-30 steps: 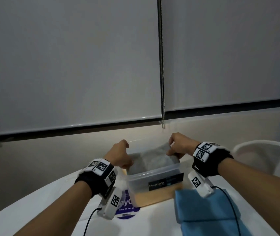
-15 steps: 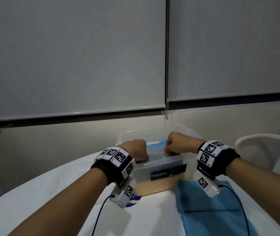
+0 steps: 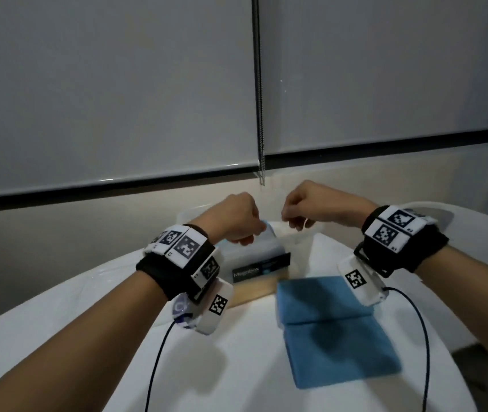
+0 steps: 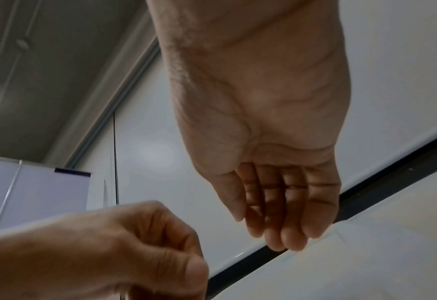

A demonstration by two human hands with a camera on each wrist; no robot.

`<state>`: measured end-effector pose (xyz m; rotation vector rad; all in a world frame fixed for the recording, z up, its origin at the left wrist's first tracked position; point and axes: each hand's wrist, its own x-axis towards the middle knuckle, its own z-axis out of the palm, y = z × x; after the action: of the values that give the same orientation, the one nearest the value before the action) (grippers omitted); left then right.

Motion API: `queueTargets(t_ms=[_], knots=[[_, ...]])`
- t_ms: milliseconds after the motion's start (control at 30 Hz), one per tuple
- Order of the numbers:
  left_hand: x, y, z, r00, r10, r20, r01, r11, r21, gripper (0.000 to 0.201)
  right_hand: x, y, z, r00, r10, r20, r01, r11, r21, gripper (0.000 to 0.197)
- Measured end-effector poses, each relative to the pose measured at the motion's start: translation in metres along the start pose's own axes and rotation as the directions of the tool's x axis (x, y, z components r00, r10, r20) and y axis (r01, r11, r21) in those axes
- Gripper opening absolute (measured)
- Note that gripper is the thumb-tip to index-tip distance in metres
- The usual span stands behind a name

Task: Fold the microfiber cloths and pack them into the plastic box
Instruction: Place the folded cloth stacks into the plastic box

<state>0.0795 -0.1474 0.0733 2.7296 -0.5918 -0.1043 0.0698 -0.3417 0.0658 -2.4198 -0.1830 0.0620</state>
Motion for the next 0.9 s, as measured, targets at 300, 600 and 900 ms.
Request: queueTargets(t_ms=[300, 600, 900], knots=[[-0.037, 0.024, 0.132, 0.92, -0.015, 0.391, 0.038, 0.998, -0.052, 0.03, -0.095, 0.109, 0.02, 0.924, 0.333, 0.187, -0.326, 0.943, -0.064, 0.027], [-0.049, -0.001, 0.195, 0.925, -0.146, 0.352, 0.198, 0.974, -0.115, 0.036, -0.121, 0.176, 0.056, 0.827, 0.561, 0.042, -0.553, 0.825, -0.119, 0.039], [-0.047, -0.005, 0.229, 0.911, -0.255, 0.323, 0.342, 0.907, -0.248, 0.045, -0.128, 0.18, 0.088, 0.78, 0.623, 0.062, -0.622, 0.782, -0.033, 0.041]])
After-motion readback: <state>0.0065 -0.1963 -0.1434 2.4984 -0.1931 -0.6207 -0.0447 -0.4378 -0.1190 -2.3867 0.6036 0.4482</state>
